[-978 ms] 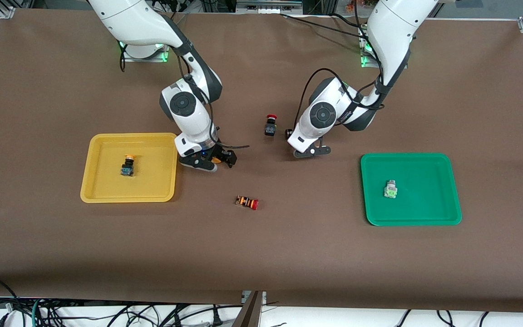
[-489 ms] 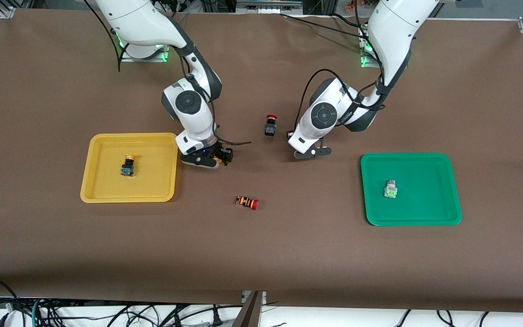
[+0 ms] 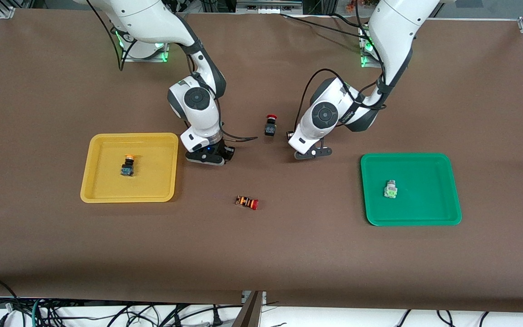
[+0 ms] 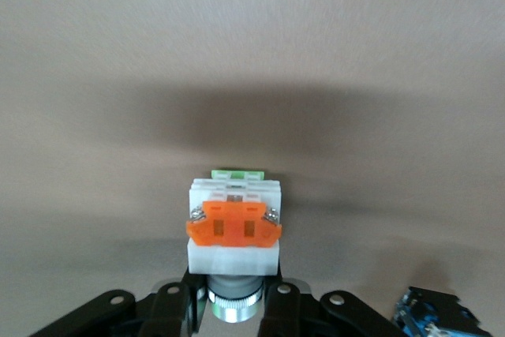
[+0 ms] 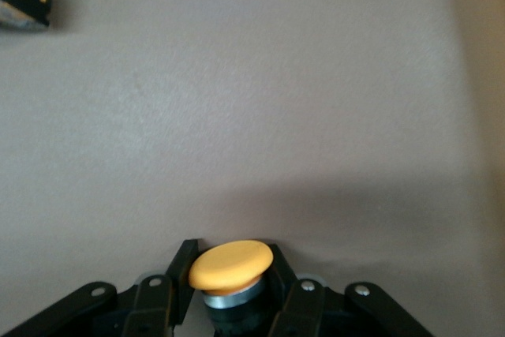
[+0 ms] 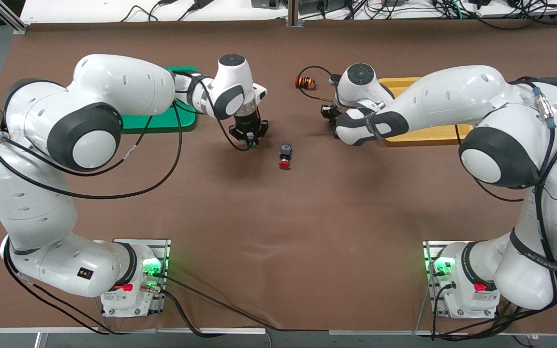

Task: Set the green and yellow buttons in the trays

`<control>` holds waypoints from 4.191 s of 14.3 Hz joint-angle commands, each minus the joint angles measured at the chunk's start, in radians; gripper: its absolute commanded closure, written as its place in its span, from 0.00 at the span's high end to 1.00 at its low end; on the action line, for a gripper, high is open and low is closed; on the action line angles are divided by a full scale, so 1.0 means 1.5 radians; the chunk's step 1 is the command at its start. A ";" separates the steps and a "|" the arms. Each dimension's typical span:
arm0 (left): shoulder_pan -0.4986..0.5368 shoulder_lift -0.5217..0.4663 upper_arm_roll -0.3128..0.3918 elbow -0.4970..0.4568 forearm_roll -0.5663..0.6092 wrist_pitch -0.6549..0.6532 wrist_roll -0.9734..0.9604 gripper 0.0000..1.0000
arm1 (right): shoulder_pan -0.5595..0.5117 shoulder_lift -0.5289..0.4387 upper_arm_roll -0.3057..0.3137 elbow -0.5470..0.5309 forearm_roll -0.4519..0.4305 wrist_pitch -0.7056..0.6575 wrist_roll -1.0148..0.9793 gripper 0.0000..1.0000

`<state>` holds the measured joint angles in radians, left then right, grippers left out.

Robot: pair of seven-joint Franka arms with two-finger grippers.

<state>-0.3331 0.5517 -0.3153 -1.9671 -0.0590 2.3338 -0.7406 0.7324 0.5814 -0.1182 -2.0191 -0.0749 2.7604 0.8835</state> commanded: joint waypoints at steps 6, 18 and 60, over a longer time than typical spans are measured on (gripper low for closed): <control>0.172 -0.055 0.009 0.206 0.022 -0.362 0.237 0.00 | -0.009 -0.059 -0.109 0.007 0.002 -0.096 -0.213 0.00; 0.429 0.079 0.010 0.197 0.223 -0.179 0.690 0.03 | -0.141 -0.091 -0.118 -0.054 0.094 -0.101 -0.450 0.33; 0.205 -0.346 0.187 0.289 0.056 -0.544 0.475 1.00 | -0.281 -0.229 -0.164 0.348 0.034 -0.690 -0.592 0.98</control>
<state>-0.0259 0.0166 -0.0387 -1.5702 0.0083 1.5446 -0.0502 0.2982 0.3223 -0.3670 -1.3921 0.0431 1.6831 -0.0555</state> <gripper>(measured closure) 0.000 0.013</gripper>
